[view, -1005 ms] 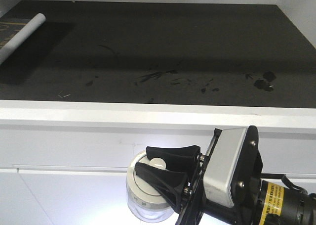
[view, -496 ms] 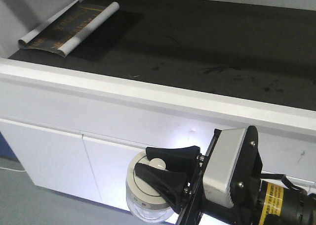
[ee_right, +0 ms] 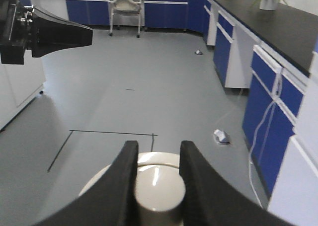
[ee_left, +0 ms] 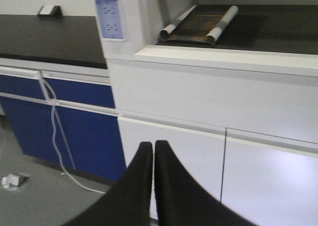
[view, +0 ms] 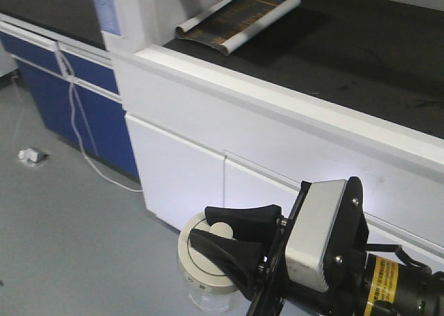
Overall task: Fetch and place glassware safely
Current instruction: 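Hold the jar in the right gripper while the base turns away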
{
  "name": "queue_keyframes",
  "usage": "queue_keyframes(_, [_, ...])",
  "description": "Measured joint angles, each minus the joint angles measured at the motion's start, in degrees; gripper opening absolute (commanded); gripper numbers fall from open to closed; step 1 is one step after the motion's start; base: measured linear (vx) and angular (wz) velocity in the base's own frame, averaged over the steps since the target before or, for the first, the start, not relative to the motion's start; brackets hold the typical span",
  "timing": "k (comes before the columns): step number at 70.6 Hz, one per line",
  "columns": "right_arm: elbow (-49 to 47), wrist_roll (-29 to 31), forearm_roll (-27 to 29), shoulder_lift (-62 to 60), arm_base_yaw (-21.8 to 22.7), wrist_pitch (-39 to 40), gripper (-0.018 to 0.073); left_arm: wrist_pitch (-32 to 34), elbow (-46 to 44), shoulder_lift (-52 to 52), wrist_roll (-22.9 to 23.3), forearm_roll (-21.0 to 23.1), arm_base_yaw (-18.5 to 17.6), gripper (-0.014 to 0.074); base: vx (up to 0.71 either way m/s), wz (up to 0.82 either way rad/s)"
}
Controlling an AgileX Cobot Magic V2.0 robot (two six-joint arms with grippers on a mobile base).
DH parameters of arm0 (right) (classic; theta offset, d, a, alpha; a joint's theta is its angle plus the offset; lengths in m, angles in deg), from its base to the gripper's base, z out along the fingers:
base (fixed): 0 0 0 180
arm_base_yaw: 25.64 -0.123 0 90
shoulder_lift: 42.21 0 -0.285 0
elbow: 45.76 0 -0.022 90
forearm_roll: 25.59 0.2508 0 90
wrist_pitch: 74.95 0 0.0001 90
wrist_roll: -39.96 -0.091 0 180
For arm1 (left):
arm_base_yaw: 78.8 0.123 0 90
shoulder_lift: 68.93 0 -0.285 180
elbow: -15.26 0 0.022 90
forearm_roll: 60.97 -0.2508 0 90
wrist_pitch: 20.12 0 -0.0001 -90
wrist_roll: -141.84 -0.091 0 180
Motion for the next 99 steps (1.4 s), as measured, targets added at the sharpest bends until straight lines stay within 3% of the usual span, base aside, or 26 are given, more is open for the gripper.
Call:
queue_keyframes(54, [0.0,0.0,0.0,0.0,0.0,0.0,-0.0003,-0.06,0.0,0.0,0.0,0.0,0.0,-0.0007,-0.13,0.6])
queue_keyframes(99, [0.0,-0.02,0.0,0.0,0.0,0.0,-0.0003,-0.06,0.0,0.0,0.0,0.0,0.0,-0.0007,0.14,0.46])
